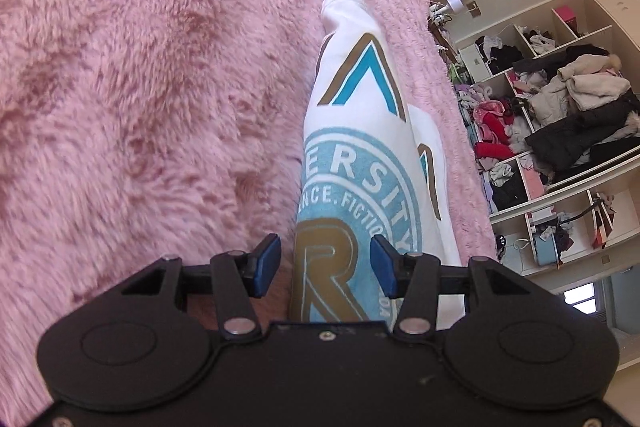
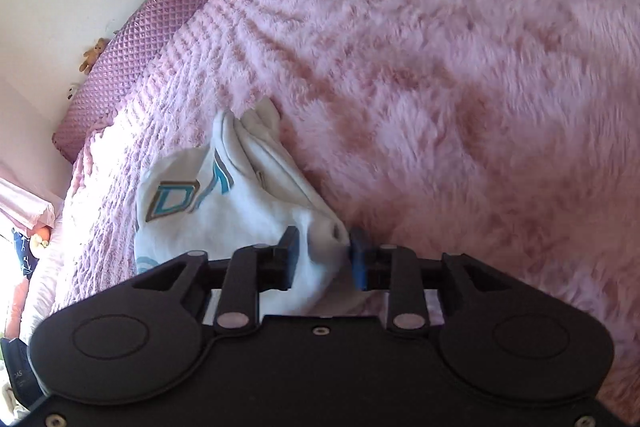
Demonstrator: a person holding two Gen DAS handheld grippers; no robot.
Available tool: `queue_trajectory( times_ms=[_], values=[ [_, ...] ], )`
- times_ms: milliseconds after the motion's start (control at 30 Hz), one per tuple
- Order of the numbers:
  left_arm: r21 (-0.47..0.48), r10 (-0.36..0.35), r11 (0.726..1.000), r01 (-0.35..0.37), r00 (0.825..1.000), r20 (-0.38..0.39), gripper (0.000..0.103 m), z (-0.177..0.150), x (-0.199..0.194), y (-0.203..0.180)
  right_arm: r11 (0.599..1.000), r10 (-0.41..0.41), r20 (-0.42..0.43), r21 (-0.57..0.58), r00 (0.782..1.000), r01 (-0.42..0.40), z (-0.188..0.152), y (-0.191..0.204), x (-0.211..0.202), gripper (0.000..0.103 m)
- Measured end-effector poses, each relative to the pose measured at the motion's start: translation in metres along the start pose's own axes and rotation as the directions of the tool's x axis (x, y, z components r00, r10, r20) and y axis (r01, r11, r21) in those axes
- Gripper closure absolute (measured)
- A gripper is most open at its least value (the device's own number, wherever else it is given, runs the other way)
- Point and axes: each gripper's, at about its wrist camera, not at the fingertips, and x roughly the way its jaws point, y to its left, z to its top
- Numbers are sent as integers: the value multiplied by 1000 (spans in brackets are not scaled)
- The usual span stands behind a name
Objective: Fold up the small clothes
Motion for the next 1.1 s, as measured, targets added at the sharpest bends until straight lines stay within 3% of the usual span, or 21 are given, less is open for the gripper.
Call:
queue_trajectory(
  times_ms=[33,100,200,400,467,500,567,633,733,767,833,867,1000,1100],
  values=[
    [5,-1,1000,1,1000,9,54,8,2,0,999,27,32,-32,999,-26,10,8,0,56],
    [9,2,1000,-2,1000,27,53,28,12,-1,987,106,47,-125,993,-99,32,27,13,55],
    [-3,-24,1000,24,999,26,53,55,36,-4,950,155,50,-283,987,-134,62,60,61,55],
    [-29,-31,999,32,999,24,48,75,64,-11,909,102,-79,-397,992,-125,80,93,162,56],
    [-31,-43,999,44,999,27,47,72,64,-7,915,66,-122,-388,990,-109,78,94,179,72],
    [-37,-48,998,49,999,25,46,72,65,-6,920,57,-119,-379,991,-99,76,94,177,90],
    [-47,-59,997,60,998,24,46,70,61,-1,928,108,-49,-353,993,-118,79,90,158,93],
    [-31,-61,998,61,998,21,45,70,62,-1,942,91,21,-327,996,-79,81,84,144,94],
    [13,-43,999,43,999,14,44,68,70,-7,947,37,-37,-317,999,-47,81,68,166,95],
    [23,-34,999,33,999,14,43,67,71,-9,943,15,-58,-332,998,-34,79,64,174,92],
    [27,-24,999,24,1000,15,43,67,72,-11,951,-5,-52,-308,999,-11,77,55,178,63],
    [24,-26,999,26,1000,14,43,67,70,-12,957,7,-53,-288,999,-22,78,53,174,58],
    [43,-18,999,19,1000,-18,44,59,47,-14,957,95,-67,-269,993,-109,79,49,123,58],
    [84,-29,996,33,998,-53,44,37,19,-15,942,77,-79,-321,994,-99,64,39,70,57]
  ],
)
